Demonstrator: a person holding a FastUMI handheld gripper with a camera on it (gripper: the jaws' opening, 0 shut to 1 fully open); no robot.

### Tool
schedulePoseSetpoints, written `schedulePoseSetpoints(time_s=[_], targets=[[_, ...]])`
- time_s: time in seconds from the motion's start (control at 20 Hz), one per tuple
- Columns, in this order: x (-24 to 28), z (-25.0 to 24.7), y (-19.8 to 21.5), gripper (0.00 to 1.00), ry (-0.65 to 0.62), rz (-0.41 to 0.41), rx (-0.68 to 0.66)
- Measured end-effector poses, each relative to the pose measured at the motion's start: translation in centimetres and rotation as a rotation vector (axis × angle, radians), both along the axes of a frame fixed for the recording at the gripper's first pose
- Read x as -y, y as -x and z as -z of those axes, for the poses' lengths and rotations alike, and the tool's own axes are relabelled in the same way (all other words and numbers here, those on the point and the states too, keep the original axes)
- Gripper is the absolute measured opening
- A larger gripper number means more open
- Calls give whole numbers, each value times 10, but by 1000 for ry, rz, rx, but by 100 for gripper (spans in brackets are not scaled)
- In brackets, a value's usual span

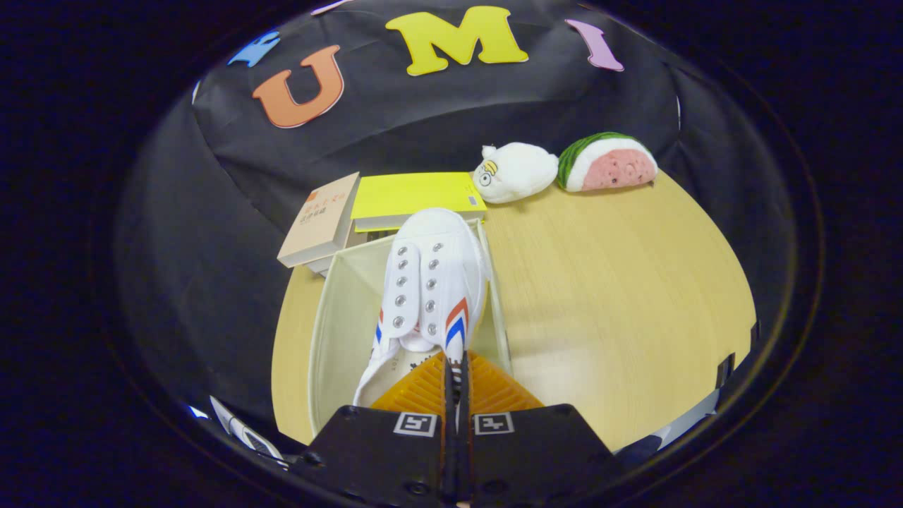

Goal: Open the storage box then place both shoes into the box .Put the left shoe in first, then the right shoe, with the right side of both shoes facing outward in a uniform manner.

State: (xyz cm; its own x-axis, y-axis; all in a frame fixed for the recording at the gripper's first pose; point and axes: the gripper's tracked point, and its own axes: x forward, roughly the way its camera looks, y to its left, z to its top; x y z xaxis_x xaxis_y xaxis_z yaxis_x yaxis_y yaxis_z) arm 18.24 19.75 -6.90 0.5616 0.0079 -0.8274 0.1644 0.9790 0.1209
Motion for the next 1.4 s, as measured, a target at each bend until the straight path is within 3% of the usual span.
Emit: schedulePoseSetpoints(time_s=[0.15, 0.35, 0.75, 0.85, 0.9, 0.95, 1.2, 1.4], targets=[[4, 12, 9, 6, 48, -3, 22], [-7, 43, 29, 6, 32, -15, -44], [4, 47, 18, 7, 101, 25, 26], [-8, 45, 17, 16, 97, -16, 44], [-7, 42, 14, 31, 127, -20, 57], [-6, 35, 11, 34, 147, -29, 84], [-17, 21, 20, 98, 175, -130, 122], [-6, 0, 23, 98, 215, -169, 226]])
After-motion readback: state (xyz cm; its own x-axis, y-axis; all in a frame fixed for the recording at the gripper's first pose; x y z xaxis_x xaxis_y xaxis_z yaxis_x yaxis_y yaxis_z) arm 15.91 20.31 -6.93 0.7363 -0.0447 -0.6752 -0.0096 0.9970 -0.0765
